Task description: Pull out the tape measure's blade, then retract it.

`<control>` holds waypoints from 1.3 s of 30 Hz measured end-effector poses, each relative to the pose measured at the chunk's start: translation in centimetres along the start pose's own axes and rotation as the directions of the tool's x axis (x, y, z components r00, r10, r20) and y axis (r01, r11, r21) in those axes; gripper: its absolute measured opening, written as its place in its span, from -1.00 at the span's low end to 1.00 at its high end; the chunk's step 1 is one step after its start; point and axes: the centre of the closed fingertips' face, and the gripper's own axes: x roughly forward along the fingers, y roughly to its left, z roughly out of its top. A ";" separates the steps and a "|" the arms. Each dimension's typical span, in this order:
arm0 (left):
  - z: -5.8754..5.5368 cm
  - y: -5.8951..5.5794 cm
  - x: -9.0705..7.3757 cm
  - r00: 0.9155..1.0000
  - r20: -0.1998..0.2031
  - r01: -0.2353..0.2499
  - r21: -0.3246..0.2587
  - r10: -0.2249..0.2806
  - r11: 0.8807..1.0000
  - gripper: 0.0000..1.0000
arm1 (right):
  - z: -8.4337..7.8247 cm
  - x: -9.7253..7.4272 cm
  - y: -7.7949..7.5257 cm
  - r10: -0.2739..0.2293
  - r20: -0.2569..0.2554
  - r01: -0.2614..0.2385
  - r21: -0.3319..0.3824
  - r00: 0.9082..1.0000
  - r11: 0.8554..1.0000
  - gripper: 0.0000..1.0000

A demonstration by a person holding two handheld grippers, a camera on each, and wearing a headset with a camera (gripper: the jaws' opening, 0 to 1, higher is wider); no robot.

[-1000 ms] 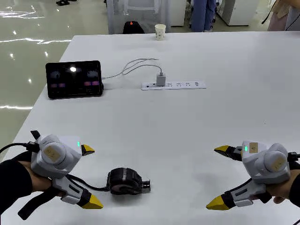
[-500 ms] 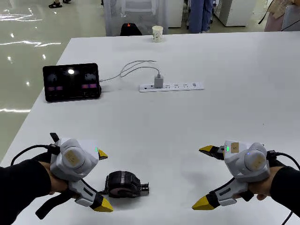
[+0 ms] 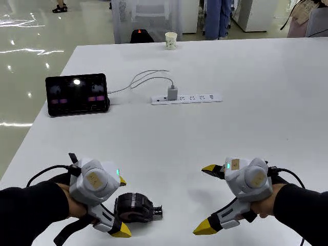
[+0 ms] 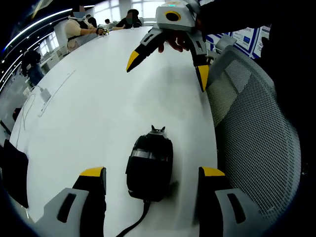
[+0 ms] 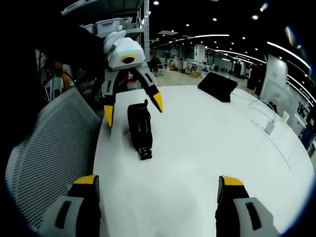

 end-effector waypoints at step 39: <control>1.1 0.1 2.1 0.998 -0.069 0.019 0.123 -0.010 0.992 -0.36 | 1.8 6.6 0.8 0.053 -0.064 -0.059 -0.092 0.997 0.994 0.33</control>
